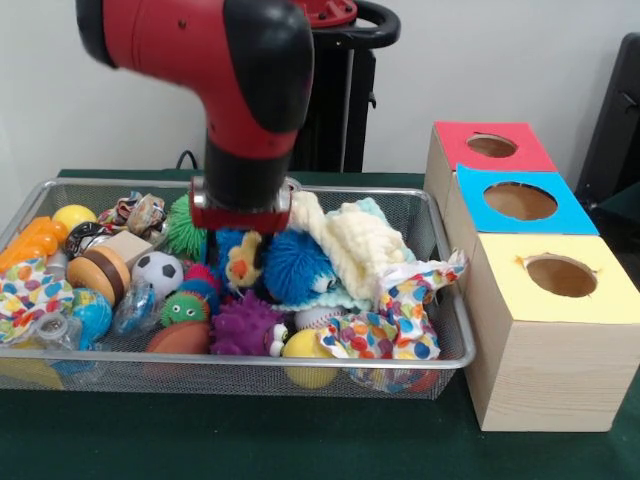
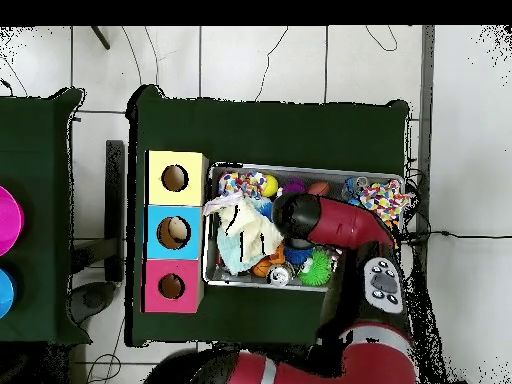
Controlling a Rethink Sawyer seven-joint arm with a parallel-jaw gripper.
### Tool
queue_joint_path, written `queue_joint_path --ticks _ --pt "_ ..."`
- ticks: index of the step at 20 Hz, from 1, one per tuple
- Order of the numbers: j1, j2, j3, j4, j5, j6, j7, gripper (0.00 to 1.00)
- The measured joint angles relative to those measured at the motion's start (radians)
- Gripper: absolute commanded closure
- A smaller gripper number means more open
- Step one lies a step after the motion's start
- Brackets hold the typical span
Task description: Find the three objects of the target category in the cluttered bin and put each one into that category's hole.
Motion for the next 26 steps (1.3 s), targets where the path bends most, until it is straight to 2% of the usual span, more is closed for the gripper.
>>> queue_joint_path --ticks 2,4,9,14,17,23,26 --pt "-0.017 -0.059 0.002 0.077 0.0 0.0 0.0 0.0" --pt "-0.028 -0.082 0.002 0.118 0.0 -0.005 0.0 0.0" --pt "-0.058 -0.093 0.011 0.19 0.0 -0.058 0.0 0.0" --pt "-0.107 -0.093 0.056 0.262 -0.007 -0.214 0.0 0.0" --pt "-0.156 -0.091 0.106 0.324 -0.029 -0.402 0.0 0.0" --pt "-0.203 -0.079 0.163 0.382 -0.059 -0.573 0.0 0.0" --pt "-0.213 -0.074 0.179 0.401 -0.075 -0.607 0.0 0.0"
